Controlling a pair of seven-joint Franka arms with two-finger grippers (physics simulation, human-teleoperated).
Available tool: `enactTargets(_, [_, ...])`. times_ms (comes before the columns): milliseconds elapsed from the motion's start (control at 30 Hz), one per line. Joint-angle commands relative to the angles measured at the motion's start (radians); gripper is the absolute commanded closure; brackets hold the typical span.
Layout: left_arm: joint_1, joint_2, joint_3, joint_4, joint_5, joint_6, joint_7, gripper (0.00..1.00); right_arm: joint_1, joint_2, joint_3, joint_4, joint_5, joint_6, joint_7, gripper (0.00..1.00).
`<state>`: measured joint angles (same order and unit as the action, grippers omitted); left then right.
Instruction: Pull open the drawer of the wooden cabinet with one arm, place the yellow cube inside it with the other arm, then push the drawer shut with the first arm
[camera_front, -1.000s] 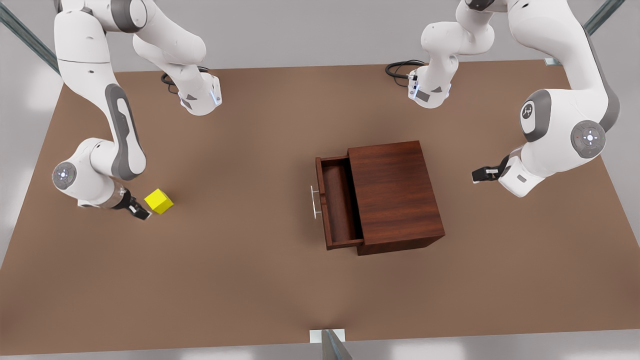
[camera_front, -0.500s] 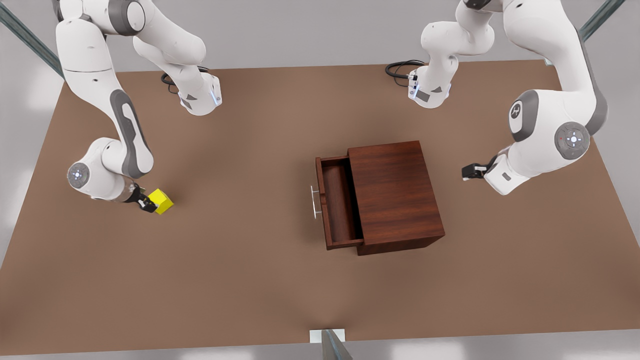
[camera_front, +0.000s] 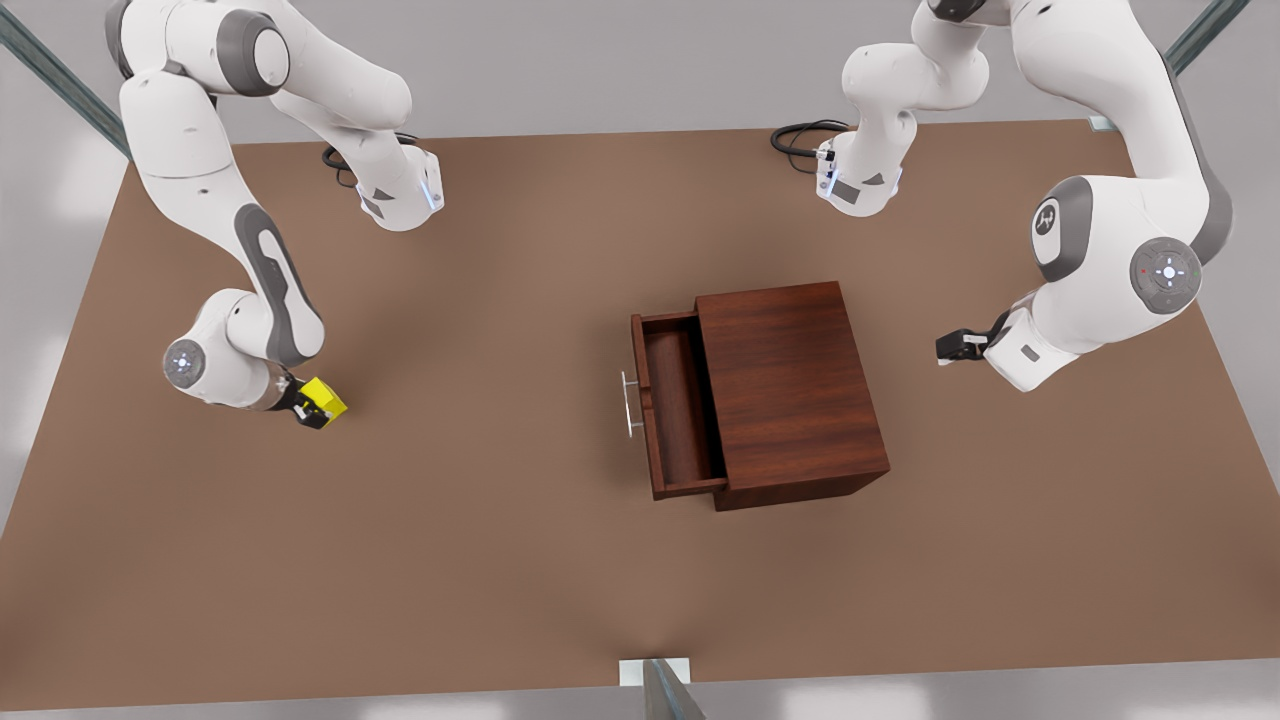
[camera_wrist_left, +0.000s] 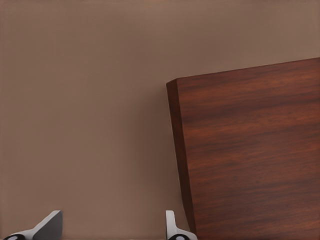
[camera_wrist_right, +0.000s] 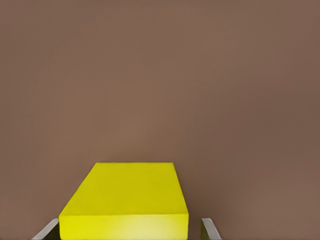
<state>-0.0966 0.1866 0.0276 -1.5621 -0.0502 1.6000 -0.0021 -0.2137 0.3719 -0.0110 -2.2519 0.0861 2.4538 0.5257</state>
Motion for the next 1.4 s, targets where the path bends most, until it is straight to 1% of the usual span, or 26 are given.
enactTargets(0, [0.0, -0.001, 0.0, 0.001, 0.001, 0.001, 0.007, 0.0, 0.005, 0.002, 0.0, -0.003, 0.001, 0.037, 0.01, 0.0])
enactTargets(100, [0.015, -0.007, 0.008, -0.029, 0.032, -0.037, 0.09, 0.0, 0.014, 0.01, 0.002, -0.003, 0.001, 0.039, 0.01, 0.0])
enactTargets(167, [-0.021, -0.018, -0.002, -0.026, 0.076, -0.04, 0.085, 0.0, 0.014, 0.01, 0.005, -0.003, 0.001, 0.039, 0.011, 0.0])
enactTargets(233, [-0.023, -0.024, 0.0, -0.019, 0.076, -0.068, 0.085, 0.0, 0.013, 0.01, 0.005, -0.003, 0.001, 0.037, 0.01, 0.0])
enactTargets(300, [-0.02, -0.029, 0.006, -0.019, 0.078, -0.077, 0.093, 0.0, 0.005, 0.01, 0.005, -0.003, 0.0, 0.036, 0.01, 0.02])
enactTargets(467, [-0.02, -0.026, 0.008, -0.016, 0.081, -0.066, 0.093, 0.0, 0.005, 0.01, 0.005, -0.003, -0.002, 0.034, 0.01, 0.18])
enactTargets(500, [-0.02, -0.024, 0.008, -0.015, 0.081, -0.065, 0.093, 0.0, 0.005, 0.01, 0.006, -0.003, -0.003, 0.033, 0.008, 0.25])
enactTargets(533, [-0.02, -0.022, 0.008, -0.007, 0.081, -0.065, 0.093, 0.0, 0.005, 0.01, 0.005, -0.003, -0.014, 0.031, 0.016, 0.29])
enactTargets(567, [-0.018, -0.021, 0.008, -0.007, 0.081, -0.065, 0.093, 0.0, 0.005, 0.01, 0.006, -0.003, -0.016, 0.027, 0.011, 0.29])
enactTargets(667, [-0.02, -0.021, 0.008, -0.006, 0.081, -0.065, 0.093, 0.0, 0.005, 0.007, 0.005, -0.001, -0.014, 0.025, 0.017, 0.37])
enactTargets(800, [-0.018, -0.018, 0.008, -0.001, 0.081, -0.065, 0.093, 0.0, 0.013, -0.074, 0.009, 0.003, -0.014, -0.012, 0.016, 0.37])
enactTargets(867, [-0.018, -0.018, 0.008, -0.001, 0.081, -0.065, 0.093, 0.0, 0.013, -0.125, 0.035, 0.011, -0.011, -0.05, 0.034, 0.38])
enactTargets(933, [-0.02, -0.018, 0.008, 0.001, 0.079, -0.065, 0.088, 0.0, 0.013, -0.172, 0.094, 0.057, -0.009, -0.131, 0.126, 0.38])
enactTargets(1033, [-0.023, -0.016, 0.0, -0.001, 0.064, -0.064, 0.03, 0.0, 0.014, -0.189, 0.173, 0.156, -0.009, -0.269, 0.273, 0.39])
enactTargets(1133, [0.006, -0.012, 0.009, -0.01, 0.038, -0.065, 0.033, 0.0, 0.014, -0.18, 0.287, 0.322, -0.011, -0.424, 0.506, 0.4])
enactTargets(1200, [0.037, -0.006, 0.011, -0.013, 0.024, -0.065, 0.036, 0.0, 0.079, -0.149, 0.306, 0.429, -0.013, -0.496, 0.634, 0.4])
enactTargets(1333, [0.037, -0.006, 0.011, -0.015, 0.023, -0.066, 0.033, 0.0, 0.161, -0.142, 0.307, 0.52, -0.011, -0.569, 0.77, 0.4])
enactTargets(1367, [0.035, -0.007, 0.011, -0.015, 0.023, -0.066, 0.031, 0.0, 0.195, -0.125, 0.306, 0.568, -0.009, -0.602, 0.816, 0.4])
